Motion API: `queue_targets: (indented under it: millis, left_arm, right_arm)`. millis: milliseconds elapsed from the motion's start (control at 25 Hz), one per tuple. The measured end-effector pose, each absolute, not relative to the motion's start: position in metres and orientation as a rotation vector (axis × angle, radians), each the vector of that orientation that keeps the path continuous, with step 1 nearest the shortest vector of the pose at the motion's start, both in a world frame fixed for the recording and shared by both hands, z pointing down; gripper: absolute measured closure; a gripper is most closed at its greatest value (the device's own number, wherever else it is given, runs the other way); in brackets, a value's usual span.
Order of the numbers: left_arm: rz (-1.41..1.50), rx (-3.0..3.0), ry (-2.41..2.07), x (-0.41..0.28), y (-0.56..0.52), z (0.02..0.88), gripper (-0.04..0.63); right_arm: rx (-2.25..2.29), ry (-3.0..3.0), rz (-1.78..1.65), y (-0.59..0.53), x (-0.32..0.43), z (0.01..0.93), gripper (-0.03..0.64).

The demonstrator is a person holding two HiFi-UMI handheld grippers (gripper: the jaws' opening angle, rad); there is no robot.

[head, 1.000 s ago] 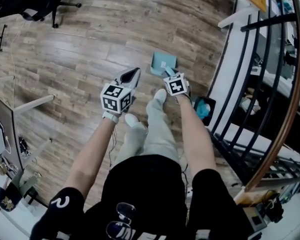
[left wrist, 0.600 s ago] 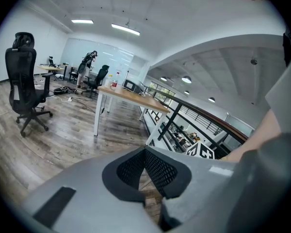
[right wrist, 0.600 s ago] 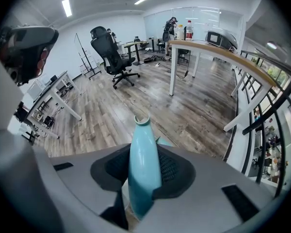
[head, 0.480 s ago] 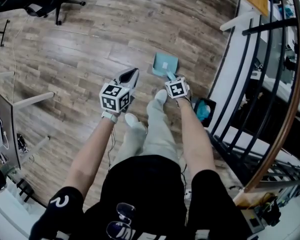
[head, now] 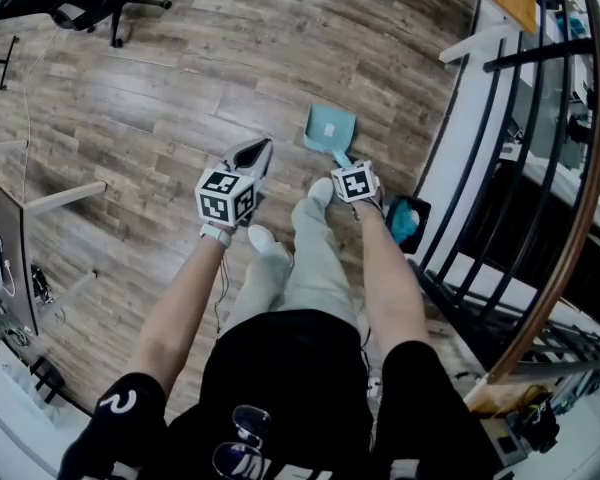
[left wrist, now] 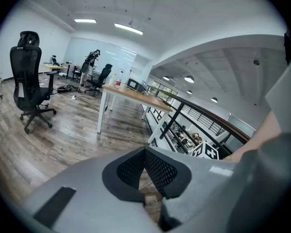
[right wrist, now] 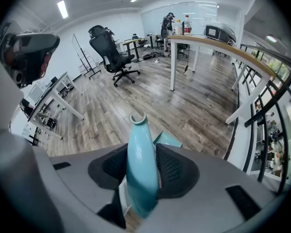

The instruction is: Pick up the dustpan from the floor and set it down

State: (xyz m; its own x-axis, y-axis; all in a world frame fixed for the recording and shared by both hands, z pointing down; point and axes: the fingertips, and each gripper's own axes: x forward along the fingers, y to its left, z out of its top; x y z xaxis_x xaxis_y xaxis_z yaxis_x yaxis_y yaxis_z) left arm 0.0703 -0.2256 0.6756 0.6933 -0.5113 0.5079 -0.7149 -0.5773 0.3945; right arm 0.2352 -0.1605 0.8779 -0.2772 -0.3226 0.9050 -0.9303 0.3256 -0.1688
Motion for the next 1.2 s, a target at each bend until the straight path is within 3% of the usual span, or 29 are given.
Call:
queue_targets:
  millis: [200,600,920,1200]
  left_arm:
    - [0.450,2.311,-0.950,0.064,-0.222,0.674,0.600]
    - [0.396,2.320,-1.018,0.020,-0.204,0.643,0.600]
    - [0.276,2.363,-1.105,-0.037,-0.168,0.576,0.600]
    - [0.182,2.415,-1.157,-0.079,-0.122,0.518,0.600]
  right_arm:
    - [1.127,-1.778,0.965,-0.153,0.239,0.875,0.428]
    - [1.285,-1.914,0.829,-0.163,0.245,0.791,0.423]
    - [1.473,-2.059,0.595,-0.151,0.215,0.669,0.609]
    - [1.554,-2.271,0.414,-0.124,0.153,0.547,0.621]
